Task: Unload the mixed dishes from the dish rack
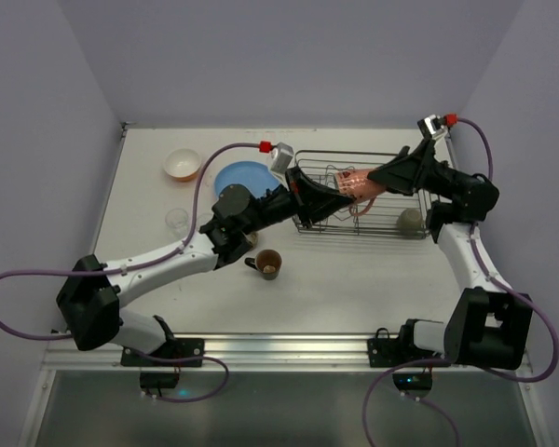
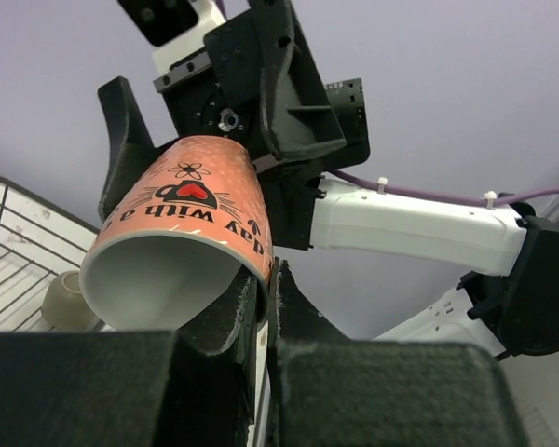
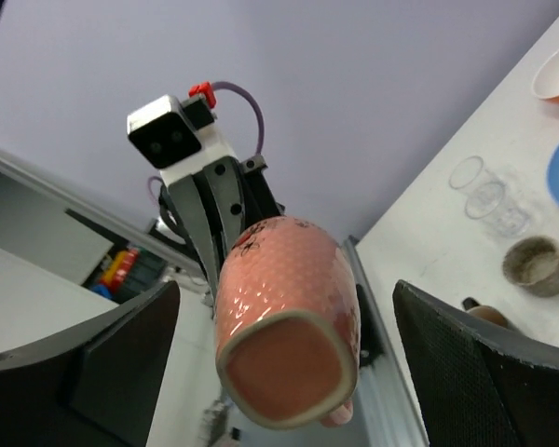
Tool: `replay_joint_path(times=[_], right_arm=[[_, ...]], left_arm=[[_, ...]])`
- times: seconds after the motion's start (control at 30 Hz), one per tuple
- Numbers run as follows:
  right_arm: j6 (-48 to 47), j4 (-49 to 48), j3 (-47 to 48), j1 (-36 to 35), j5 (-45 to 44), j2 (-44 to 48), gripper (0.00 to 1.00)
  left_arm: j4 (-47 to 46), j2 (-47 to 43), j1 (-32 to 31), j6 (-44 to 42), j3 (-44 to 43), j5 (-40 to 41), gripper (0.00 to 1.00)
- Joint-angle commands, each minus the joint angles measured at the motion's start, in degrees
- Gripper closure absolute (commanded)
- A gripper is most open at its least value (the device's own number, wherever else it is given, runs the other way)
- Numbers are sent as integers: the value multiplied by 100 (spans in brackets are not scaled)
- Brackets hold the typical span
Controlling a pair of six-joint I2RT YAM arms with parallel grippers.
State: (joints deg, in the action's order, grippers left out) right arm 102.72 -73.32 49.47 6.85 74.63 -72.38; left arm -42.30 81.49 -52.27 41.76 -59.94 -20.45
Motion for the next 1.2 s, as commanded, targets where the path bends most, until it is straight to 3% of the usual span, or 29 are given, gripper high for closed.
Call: replay_joint_path(times=[0.0,0.17,0.27,0.4,0.43,0.47,0.5,0.53,0.57,0.6,0.77,0.87,1.17], right_arm=[[775,-2159,133,-17,-10,-214,1],[601,-2012,168,53,165,-189,1],[259,-1485,98,333,236,-40,1],[-303,-266,1,879,219,188,1],[-949,225,36,923,201,381,1],[-1512,952,106,949,166,513,1],[-3249,3292,237,950,-147,680,1],[-4433,4925,891,941,-612,1038,1],[-6411,7795,1306,784,-2148,1155,1],[-6892,8529,1667,643,-2798,1225,1],[-7361,9123,1820,510,-3455,1743,1],[-7573,9396,1794,431,-3648,1902,1],[-8372,10327,2136,97,-3797,1973,1]], left_arm=[[-780,-344,-73,-317,0,155,100],[-595,-503,-73,-545,35,348,100],[62,-791,-73,-922,-87,698,100],[2354,-1232,-73,-1678,-517,1515,100],[2802,-1380,-73,-1871,-588,1735,100],[3659,-1451,-73,-1951,-719,2285,100],[4112,-1513,-73,-1996,-816,2517,100],[4699,-1618,-73,-2066,-904,3015,100],[5575,-1671,-73,-2066,-1088,3255,100],[5984,-1741,-73,-2049,-1177,3449,100],[9232,-1663,-64,-1724,-2265,4592,100],[10300,-1470,49,-1548,-2338,4734,100],[10806,-635,683,-2338,-2303,3646,100]])
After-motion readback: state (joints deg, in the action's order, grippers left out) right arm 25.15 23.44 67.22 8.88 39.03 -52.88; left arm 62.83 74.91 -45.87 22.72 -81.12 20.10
